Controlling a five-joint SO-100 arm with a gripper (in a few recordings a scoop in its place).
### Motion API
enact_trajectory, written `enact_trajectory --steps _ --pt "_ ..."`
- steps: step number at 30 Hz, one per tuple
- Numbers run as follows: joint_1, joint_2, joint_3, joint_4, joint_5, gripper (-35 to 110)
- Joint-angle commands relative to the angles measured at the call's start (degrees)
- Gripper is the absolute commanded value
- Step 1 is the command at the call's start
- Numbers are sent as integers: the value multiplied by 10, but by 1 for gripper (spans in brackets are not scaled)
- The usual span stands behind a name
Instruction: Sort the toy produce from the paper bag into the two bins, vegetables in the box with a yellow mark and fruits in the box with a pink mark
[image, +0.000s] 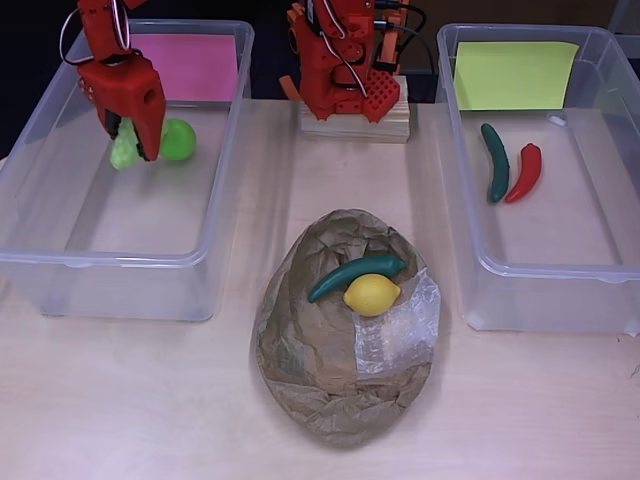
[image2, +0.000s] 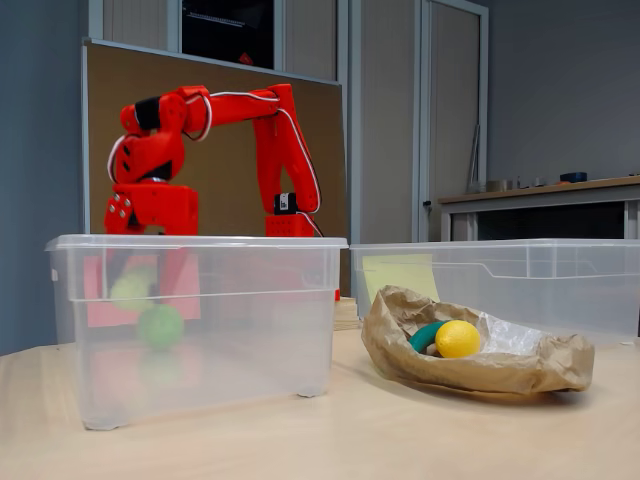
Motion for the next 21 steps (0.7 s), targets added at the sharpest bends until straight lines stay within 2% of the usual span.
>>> enact_trajectory --steps 1,7,14,21 --pt "12 1 11 -12 -4 35" --pt "5 9 33 -13 -2 43" --pt "-41 109 49 13 -41 39" --pt "-140 222 11 86 -54 36"
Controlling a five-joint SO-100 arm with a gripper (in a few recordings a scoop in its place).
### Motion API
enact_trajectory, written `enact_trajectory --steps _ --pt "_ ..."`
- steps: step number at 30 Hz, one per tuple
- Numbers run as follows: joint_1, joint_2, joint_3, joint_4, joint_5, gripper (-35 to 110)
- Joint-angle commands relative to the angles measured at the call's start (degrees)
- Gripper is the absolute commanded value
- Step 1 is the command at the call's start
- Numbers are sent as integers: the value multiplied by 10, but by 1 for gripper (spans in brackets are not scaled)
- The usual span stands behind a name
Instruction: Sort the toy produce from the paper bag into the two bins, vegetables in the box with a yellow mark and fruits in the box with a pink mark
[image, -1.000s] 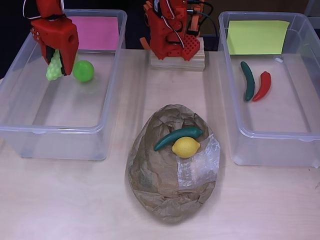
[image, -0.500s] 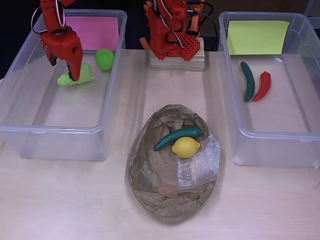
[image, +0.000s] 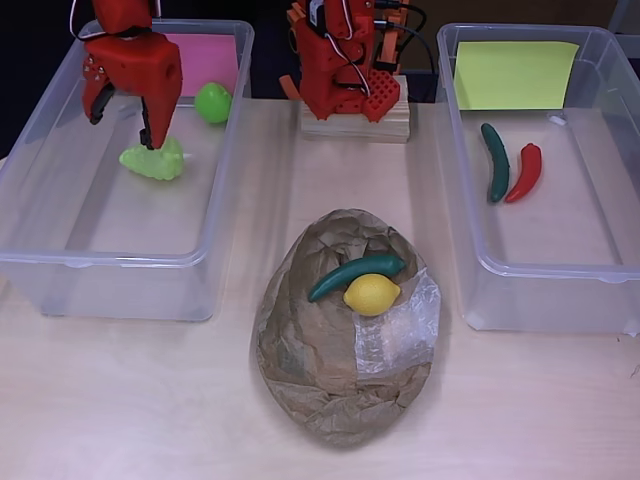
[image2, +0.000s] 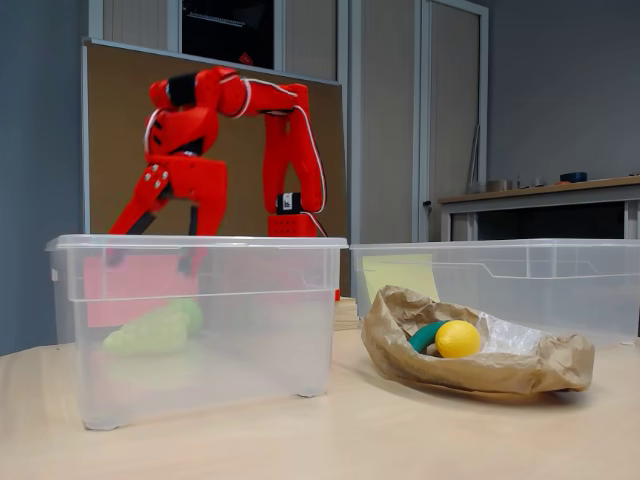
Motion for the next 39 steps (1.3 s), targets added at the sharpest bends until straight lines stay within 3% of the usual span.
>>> enact_trajectory --steps 1,14,22,28,39 --pt "-54 78 -18 41 6 36" --pt "-373 177 -67 30 31 34" --pt "-519 128 31 -28 111 34" --pt "-587 68 76 -80 151 34" --pt "-621 -26 120 -145 33 39"
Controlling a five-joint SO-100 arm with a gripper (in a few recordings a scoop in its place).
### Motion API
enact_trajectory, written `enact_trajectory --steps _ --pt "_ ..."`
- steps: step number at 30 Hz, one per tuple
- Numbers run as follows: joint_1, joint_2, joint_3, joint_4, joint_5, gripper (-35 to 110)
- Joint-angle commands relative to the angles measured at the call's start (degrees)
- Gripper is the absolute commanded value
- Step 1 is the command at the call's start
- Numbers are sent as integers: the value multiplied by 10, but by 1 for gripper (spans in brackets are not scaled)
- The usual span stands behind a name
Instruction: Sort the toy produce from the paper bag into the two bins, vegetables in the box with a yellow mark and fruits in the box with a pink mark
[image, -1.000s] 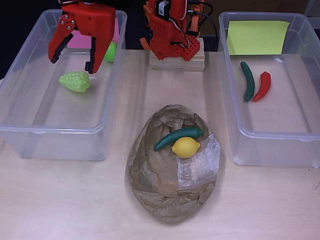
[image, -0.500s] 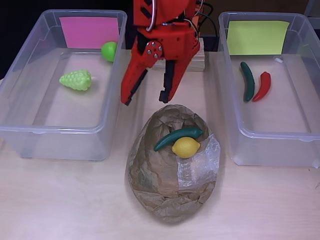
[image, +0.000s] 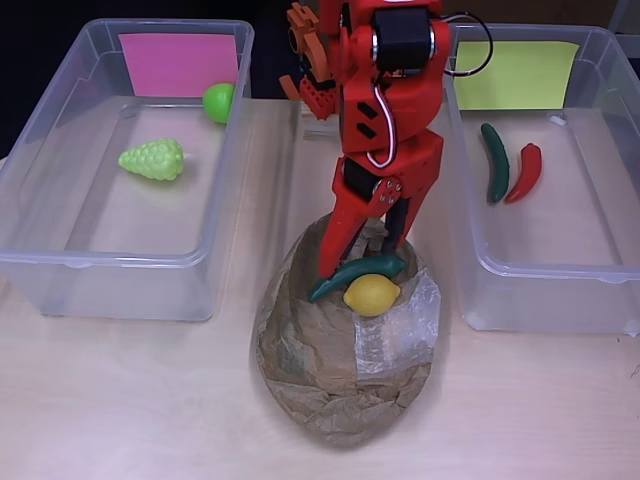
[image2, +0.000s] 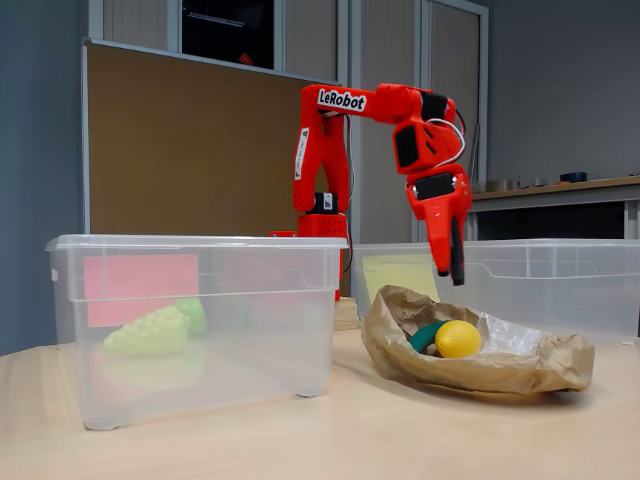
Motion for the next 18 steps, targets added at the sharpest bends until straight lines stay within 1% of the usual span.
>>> enact_trajectory --steps 1,9,18 --pt "-8 -12 -3 -9 -25 40" --pt "-29 -101 -22 -51 -26 43" --pt "-39 -209 -117 -60 -54 42"
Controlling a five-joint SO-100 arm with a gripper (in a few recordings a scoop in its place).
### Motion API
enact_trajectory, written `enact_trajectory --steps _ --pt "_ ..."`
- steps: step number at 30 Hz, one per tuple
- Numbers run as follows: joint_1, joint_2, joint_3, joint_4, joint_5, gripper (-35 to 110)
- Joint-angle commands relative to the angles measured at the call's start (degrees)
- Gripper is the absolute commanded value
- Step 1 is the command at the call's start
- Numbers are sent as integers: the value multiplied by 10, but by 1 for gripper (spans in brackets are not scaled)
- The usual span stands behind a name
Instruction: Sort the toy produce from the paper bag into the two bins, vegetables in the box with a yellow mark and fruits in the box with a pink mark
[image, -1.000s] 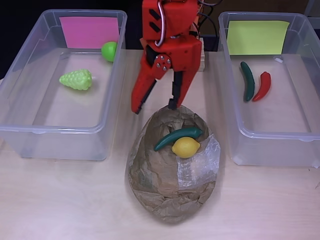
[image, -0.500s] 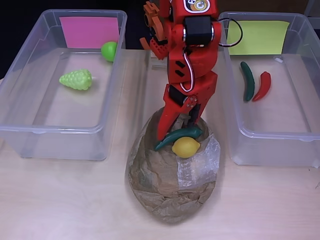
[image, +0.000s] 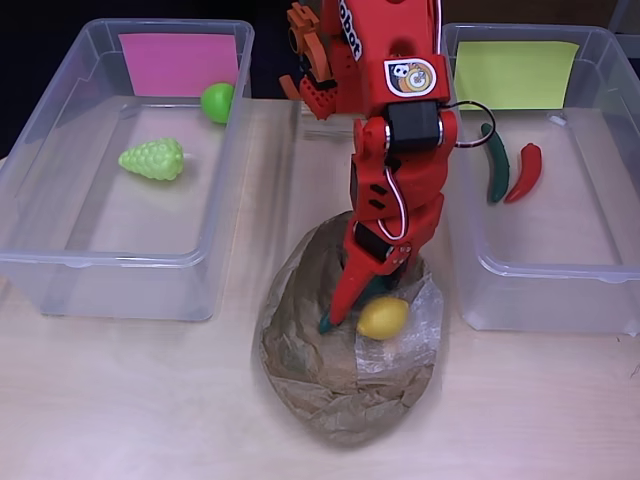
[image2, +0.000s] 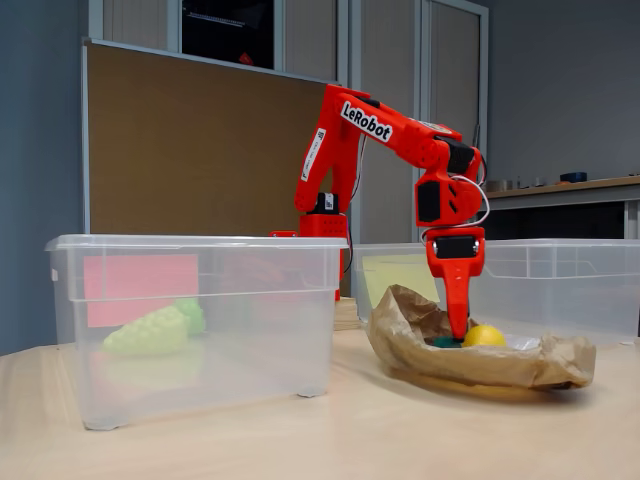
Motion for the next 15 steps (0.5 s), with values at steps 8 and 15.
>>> enact_trajectory --steps 8,15 --pt "-11 -48 -92 25 -32 42" --pt "-11 -64 -105 8 -47 44"
